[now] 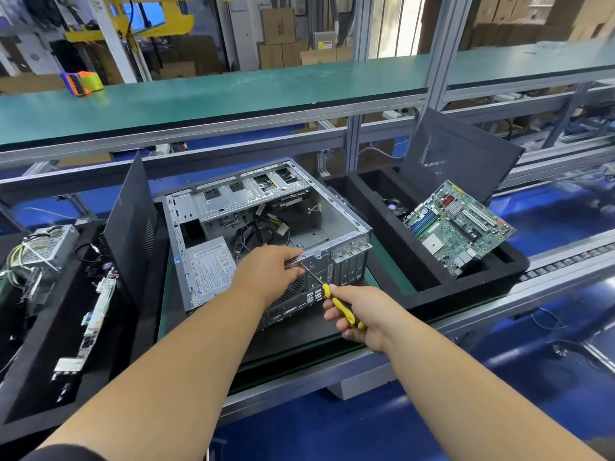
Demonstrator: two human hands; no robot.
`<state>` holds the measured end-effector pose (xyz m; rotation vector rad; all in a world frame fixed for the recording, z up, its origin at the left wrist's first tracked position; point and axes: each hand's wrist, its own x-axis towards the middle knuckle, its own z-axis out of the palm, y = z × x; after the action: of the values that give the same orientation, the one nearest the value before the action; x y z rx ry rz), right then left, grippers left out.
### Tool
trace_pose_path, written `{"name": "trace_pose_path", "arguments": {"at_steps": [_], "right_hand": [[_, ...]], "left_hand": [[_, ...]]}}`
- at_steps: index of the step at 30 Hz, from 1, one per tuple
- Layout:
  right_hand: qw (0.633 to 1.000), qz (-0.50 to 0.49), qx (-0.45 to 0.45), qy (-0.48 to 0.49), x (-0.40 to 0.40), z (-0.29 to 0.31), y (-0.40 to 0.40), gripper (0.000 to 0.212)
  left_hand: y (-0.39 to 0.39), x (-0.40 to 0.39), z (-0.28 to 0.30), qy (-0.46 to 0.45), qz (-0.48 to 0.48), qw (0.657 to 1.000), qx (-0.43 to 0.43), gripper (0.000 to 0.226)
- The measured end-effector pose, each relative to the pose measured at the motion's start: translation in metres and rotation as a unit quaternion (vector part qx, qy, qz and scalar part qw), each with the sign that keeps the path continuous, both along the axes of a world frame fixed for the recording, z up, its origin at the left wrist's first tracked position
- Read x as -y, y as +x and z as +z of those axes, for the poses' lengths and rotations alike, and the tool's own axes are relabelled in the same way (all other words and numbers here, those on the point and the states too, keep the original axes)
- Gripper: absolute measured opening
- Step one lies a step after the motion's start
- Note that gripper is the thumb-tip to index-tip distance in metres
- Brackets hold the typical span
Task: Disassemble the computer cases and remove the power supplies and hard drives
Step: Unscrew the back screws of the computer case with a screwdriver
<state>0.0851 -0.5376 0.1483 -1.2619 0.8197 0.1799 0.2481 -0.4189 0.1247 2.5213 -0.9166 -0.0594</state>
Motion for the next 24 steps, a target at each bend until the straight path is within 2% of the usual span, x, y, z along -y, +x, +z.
{"name": "trace_pose_path", "arguments": {"at_steps": [2, 4, 10, 12, 17, 24], "right_hand": [[0.998, -0.018, 0.005, 0.057, -0.001, -0.003, 0.000, 0.031], [0.997, -0.026, 0.023, 0.069, -0.002, -0.007, 0.001, 0.031], [0.987, 0.023, -0.013, -0.156, -0.006, -0.008, 0.008, 0.034], [0.979, 0.034, -0.015, -0.199, -0.005, -0.010, 0.011, 0.035], [0.974, 0.042, -0.022, -0.220, -0.002, -0.013, 0.015, 0.036], [0.976, 0.032, -0.007, -0.216, -0.001, -0.012, 0.025, 0.035]], "left_hand": [[-0.001, 0.000, 0.000, -0.002, 0.001, 1.000, 0.001, 0.043], [-0.002, -0.001, 0.000, -0.001, 0.000, 1.000, 0.006, 0.043], [-0.002, 0.000, 0.000, -0.005, -0.004, 1.000, 0.015, 0.040], [-0.002, 0.000, 0.000, -0.004, -0.013, 1.000, 0.021, 0.039], [0.000, -0.002, 0.003, 0.033, -0.068, 0.994, 0.082, 0.017], [0.012, 0.003, 0.008, 0.026, -0.075, 0.993, 0.091, 0.018]]}}
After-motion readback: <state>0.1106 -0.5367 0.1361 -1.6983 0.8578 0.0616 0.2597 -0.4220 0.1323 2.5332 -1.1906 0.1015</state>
